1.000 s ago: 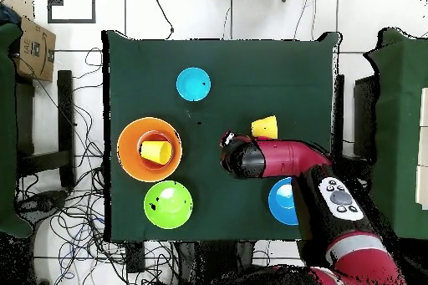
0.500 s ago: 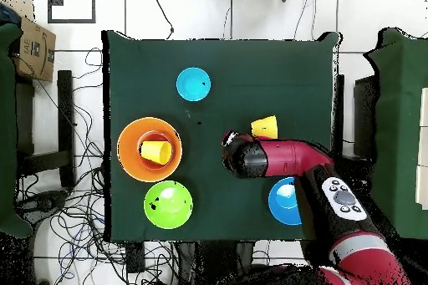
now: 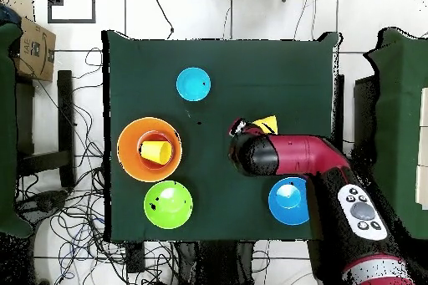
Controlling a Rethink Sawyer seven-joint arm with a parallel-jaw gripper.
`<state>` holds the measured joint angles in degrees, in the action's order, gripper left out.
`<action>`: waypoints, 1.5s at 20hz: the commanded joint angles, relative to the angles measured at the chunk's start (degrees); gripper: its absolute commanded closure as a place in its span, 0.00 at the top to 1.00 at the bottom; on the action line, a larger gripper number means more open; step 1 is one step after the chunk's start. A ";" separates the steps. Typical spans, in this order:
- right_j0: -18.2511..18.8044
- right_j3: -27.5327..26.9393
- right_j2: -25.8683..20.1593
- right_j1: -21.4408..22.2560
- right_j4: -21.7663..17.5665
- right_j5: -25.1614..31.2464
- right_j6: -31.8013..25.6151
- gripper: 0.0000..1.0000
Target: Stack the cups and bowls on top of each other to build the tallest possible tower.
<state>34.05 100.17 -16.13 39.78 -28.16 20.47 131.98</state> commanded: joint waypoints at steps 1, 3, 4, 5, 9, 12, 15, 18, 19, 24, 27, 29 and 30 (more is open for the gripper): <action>0.21 -0.22 -4.71 -1.30 -0.88 5.24 -6.72 1.00; 0.31 -0.91 -4.30 -3.11 -2.05 3.63 -6.54 1.00; 0.29 -1.24 -4.14 -3.77 -2.38 3.16 -6.43 1.00; 0.01 -0.97 -3.69 -4.19 -2.86 2.18 -5.88 1.00; -0.97 -0.11 -2.09 -4.79 -3.92 1.16 -4.77 1.00; -1.69 0.68 -0.79 -5.11 -4.86 0.41 -4.08 1.00; -2.34 1.32 0.54 -5.31 -5.62 -0.28 -3.38 1.00; -2.52 2.05 1.13 -5.53 -6.04 -0.54 -2.99 1.00; -2.55 2.09 1.26 -5.56 -6.15 -0.43 -2.98 1.00; -2.55 2.26 1.60 -6.24 -6.44 -1.19 -2.77 1.00; -1.90 2.40 1.52 -6.76 -6.72 -1.51 -3.45 1.00; -1.58 2.56 1.77 -7.08 -7.04 -1.83 -3.63 1.00; -1.52 2.60 1.72 -7.24 -7.03 -1.96 -3.63 1.00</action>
<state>33.12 100.18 -14.28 36.45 -29.38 20.46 131.98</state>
